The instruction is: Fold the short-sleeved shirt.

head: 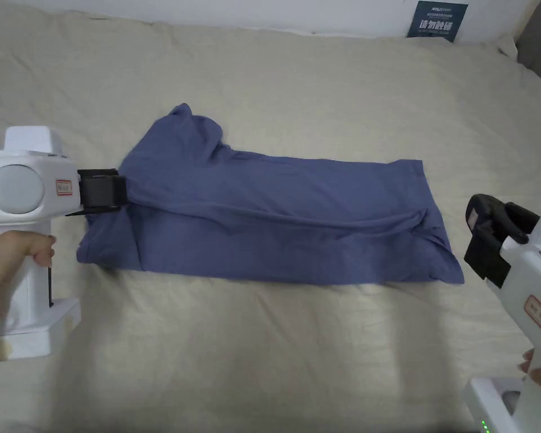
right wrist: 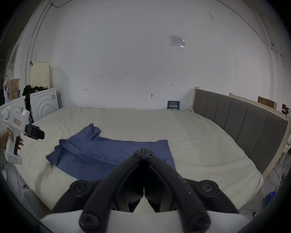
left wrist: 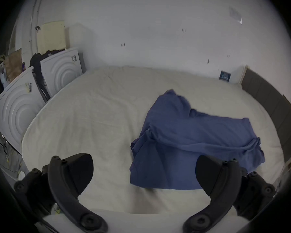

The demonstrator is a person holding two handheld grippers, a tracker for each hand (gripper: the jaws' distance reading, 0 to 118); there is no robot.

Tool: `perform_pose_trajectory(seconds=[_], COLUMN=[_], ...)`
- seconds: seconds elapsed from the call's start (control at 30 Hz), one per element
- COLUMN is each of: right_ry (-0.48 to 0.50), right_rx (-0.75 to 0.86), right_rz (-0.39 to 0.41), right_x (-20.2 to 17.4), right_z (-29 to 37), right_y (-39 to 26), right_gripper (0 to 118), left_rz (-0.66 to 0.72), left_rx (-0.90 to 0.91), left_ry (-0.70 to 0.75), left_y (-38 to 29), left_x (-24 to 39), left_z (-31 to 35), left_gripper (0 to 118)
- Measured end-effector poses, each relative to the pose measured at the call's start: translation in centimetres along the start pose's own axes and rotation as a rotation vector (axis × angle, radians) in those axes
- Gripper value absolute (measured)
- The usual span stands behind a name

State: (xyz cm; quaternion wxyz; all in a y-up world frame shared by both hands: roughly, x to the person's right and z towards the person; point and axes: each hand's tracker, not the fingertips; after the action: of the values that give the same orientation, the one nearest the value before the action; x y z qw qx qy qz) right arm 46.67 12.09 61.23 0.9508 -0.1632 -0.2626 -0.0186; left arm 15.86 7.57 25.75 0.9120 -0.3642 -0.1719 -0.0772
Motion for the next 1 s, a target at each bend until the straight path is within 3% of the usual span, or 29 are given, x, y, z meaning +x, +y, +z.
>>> perform_pose_trajectory(seconds=[0.13, 0.23, 0.3, 0.33, 0.37, 0.4, 0.47, 0.53, 0.67, 0.77, 0.8, 0.83, 0.87, 0.9, 1.0], right_ry=[-0.019, -0.035, -0.044, -0.043, -0.047, -0.050, -0.053, -0.054, -0.065, -0.117, -0.134, -0.147, -0.159, -0.173, -0.223], right_rx=[-0.047, -0.080, -0.100, -0.109, -0.115, -0.119, -0.130, -0.150, -0.197, -0.326, -0.398, -0.467, -0.541, -0.563, -0.672], right_rz=[0.000, -0.014, -0.018, -0.019, -0.019, -0.018, -0.013, -0.026, -0.087, -0.093, -0.093, -0.096, -0.101, -0.111, -0.061], right_x=[0.2, 0.5, 0.7, 0.8, 0.7, 0.7, 0.8, 1.2, 3.0, 4.8, 5.4, 6.1, 6.8, 7.2, 8.0], right_z=[-1.6, -2.8, -3.6, -3.9, -4.1, -4.3, -4.8, -5.5, -7.8, -11.3, -12.5, -14.1, -15.6, -16.6, -19.6], right_y=[-0.5, -0.9, -1.1, -1.2, -1.2, -1.2, -1.2, -0.9, 0.2, 1.0, 1.1, 0.8, 0.3, -0.2, -2.7], right_gripper=[1, 1, 1, 1, 1, 1, 1, 2, 4, 35, 35, 72, 97, 113, 118], left_rz=[-0.069, -0.023, 0.049, 0.078, 0.089, 0.092, 0.061, -0.014, -0.001, 0.074, 0.094, 0.117, 0.114, 0.111, 0.083], left_rx=[-0.197, -0.344, -0.385, -0.408, -0.420, -0.408, -0.364, -0.337, -0.305, -0.256, -0.241, -0.222, -0.216, -0.207, -0.188], left_ry=[0.048, 0.010, 0.002, 0.017, 0.020, -0.005, 0.008, 0.034, 0.007, -0.024, -0.040, -0.067, -0.056, -0.055, -0.053], left_y=[-0.4, -1.7, -2.6, -3.0, -3.4, -3.8, -3.8, -3.7, -3.8, -3.2, -3.1, -2.9, -2.7, -2.6, -2.2], left_x=[-0.7, -1.2, -1.9, -2.1, -2.2, -2.4, -1.8, -1.7, -1.0, -1.9, -2.1, -2.5, -2.5, -2.5, -1.1], left_z=[-6.6, -8.5, -10.8, -11.5, -11.9, -11.9, -11.4, -10.9, -8.6, -7.1, -6.6, -6.5, -6.2, -5.9, -4.3], left_gripper=[118, 113, 93, 62, 48, 46, 10, 7, 6, 5, 5, 5, 5, 5, 5])
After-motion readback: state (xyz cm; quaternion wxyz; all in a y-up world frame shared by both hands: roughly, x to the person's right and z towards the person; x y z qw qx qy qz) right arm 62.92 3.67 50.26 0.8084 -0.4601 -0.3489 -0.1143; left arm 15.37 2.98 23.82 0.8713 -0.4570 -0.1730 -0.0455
